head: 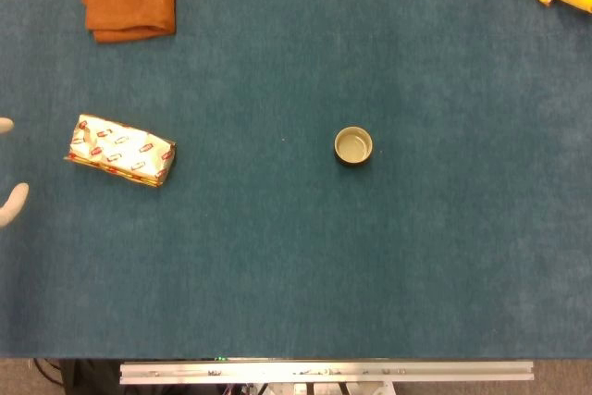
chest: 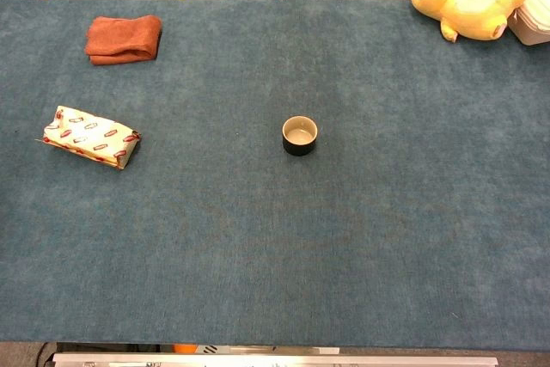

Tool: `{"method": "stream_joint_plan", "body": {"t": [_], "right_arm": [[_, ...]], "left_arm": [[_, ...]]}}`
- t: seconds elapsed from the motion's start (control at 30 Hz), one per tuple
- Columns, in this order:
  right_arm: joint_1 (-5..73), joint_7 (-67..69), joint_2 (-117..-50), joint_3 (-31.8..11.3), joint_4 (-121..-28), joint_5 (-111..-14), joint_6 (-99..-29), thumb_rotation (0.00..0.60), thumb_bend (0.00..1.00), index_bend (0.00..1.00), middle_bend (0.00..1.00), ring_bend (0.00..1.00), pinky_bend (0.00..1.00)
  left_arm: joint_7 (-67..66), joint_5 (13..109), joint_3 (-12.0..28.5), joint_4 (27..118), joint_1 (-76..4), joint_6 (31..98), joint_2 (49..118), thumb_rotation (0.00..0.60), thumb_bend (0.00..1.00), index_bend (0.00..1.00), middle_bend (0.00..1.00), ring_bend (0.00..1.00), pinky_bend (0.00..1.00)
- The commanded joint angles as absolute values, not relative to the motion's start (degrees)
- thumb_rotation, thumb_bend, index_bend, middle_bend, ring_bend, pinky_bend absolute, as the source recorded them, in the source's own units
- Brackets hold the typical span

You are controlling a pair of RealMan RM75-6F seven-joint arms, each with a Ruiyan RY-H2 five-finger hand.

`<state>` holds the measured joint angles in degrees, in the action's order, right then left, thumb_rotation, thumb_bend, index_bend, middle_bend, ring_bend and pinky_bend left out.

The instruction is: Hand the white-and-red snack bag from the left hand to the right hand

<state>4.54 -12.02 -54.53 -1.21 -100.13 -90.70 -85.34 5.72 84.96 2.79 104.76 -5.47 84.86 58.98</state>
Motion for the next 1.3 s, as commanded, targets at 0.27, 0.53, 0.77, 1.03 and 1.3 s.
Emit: {"method": "stream_joint_plan", "body": {"t": [0.27, 0.53, 0.77, 1.03, 1.3], "right_arm": [[4.73, -11.67, -53.73, -1.85, -101.35, -89.76, -84.8, 0.6, 0.02, 0.18, 0.34, 0.26, 0.33], [5.13, -11.25, -51.94, -2.95, -102.85, -89.81, -85.45, 0.6, 0.02, 0.17, 0.33, 0.27, 0.33], [5.14, -11.67, -50.27, -3.48, -104.58, -88.92, -85.42, 0.6, 0.02, 0.15, 0.32, 0.26, 0.33], [4.79, -11.08, -49.79, -3.07, -104.99, -89.33, -85.49, 0.6, 0.02, 0.15, 0.32, 0.26, 0.33], [4.6, -10.61, -49.69, -2.83, -104.98, -89.55, -85.46, 0.6, 0.02, 0.15, 0.32, 0.26, 0.33]], "left_arm": [[6.48, 85.94, 2.47, 104.9, -5.5, 84.6, 58.06, 0.6, 0.25, 0.27, 0.15, 0.1, 0.13], [7.74, 89.37, 1.66, 103.69, -8.58, 79.98, 55.76, 0.6, 0.25, 0.26, 0.15, 0.1, 0.13], [7.13, 92.02, 0.97, 99.09, -14.86, 70.47, 55.1, 0.6, 0.25, 0.19, 0.13, 0.1, 0.13], [5.92, 89.69, 1.01, 93.81, -21.74, 58.98, 57.28, 0.6, 0.25, 0.13, 0.1, 0.08, 0.13], [3.23, 83.98, 1.18, 87.86, -25.29, 51.2, 61.11, 0.6, 0.25, 0.07, 0.07, 0.06, 0.13]]}}
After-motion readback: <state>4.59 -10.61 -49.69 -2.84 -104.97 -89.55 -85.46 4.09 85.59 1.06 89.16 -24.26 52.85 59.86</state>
